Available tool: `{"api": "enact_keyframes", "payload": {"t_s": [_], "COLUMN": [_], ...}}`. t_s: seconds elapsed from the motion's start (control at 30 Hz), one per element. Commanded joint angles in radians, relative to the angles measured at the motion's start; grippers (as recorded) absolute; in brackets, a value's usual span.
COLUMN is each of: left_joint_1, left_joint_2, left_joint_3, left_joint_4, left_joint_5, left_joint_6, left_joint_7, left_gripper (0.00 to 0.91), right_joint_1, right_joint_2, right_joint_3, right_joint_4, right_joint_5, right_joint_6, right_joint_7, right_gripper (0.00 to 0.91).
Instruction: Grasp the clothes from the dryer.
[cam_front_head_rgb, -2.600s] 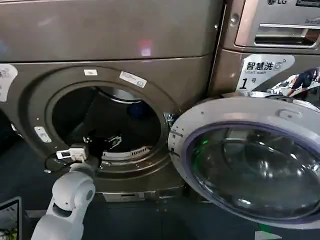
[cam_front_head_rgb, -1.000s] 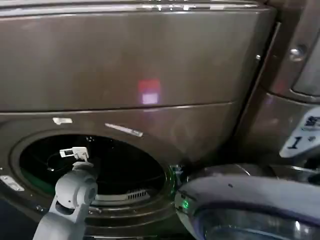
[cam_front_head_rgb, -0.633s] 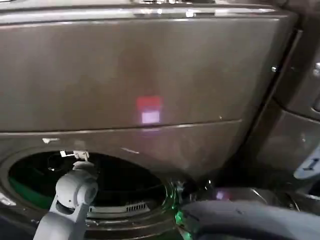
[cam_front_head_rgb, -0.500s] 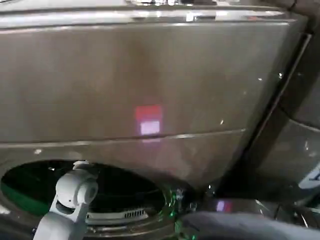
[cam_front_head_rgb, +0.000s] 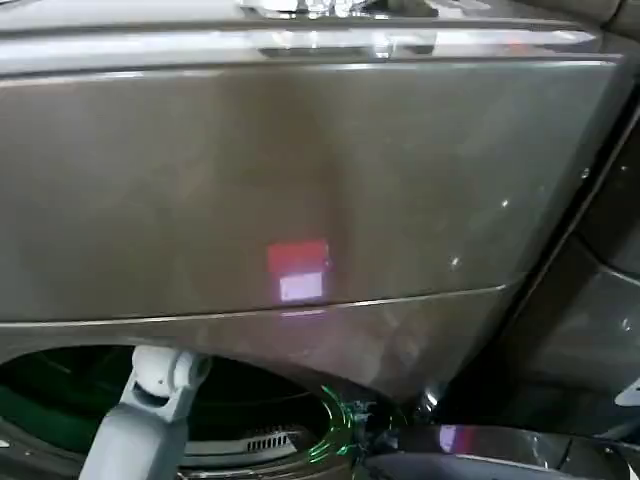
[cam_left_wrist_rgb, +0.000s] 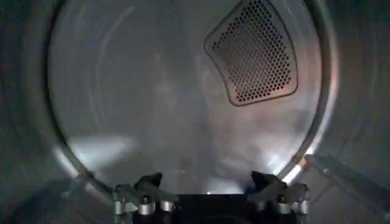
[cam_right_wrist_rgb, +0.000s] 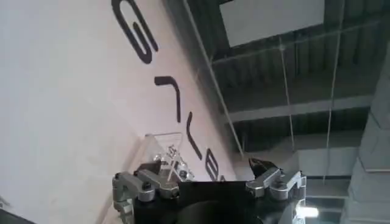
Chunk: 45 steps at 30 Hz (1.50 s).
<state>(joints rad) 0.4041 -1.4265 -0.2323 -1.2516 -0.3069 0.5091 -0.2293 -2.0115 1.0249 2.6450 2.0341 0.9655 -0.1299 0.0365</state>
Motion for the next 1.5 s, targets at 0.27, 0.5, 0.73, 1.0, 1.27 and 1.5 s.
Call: {"api": "enact_keyframes", "payload": {"t_s": [0.27,0.5,0.73,1.0,1.27,1.5], "left_joint_1": [-0.158,-0.225,-0.282,-0.349,-0.401,-0.452], "left_joint_2": [0.009,0.012,0.026,0.054,0.073,0.067], "left_joint_3": [0.023,0.067,0.125,0.199,0.3,0.358], "left_joint_4": [0.301,0.392,0.516,0.652,0.748,0.837], "left_joint_5": [0.074,0.235,0.392,0.41,0.414,0.489], "left_joint_6": [0.016,0.033,-0.075,-0.24,-0.388,-0.475], "left_joint_7": [0.339,0.585,0.864,1.083,1.234,1.341], "left_gripper": [0.907,0.907,0.907,0.907,0.907,0.907], "right_joint_1": [0.01,0.014,0.021,0.029,0.03,0.032], "right_joint_2": [0.0,0.003,0.007,0.009,0.012,0.012], "right_joint_3": [-0.01,-0.018,-0.031,-0.043,-0.046,-0.047], "right_joint_4": [0.003,0.009,0.013,0.021,0.023,0.022], "right_joint_5": [0.0,-0.001,-0.006,-0.01,-0.009,-0.01], "right_joint_6": [-0.001,-0.001,0.0,0.0,0.001,0.002], "right_joint_7": [-0.002,-0.004,-0.005,-0.006,-0.008,-0.008], "right_gripper": [0.907,0.907,0.907,0.907,0.907,0.907]}}
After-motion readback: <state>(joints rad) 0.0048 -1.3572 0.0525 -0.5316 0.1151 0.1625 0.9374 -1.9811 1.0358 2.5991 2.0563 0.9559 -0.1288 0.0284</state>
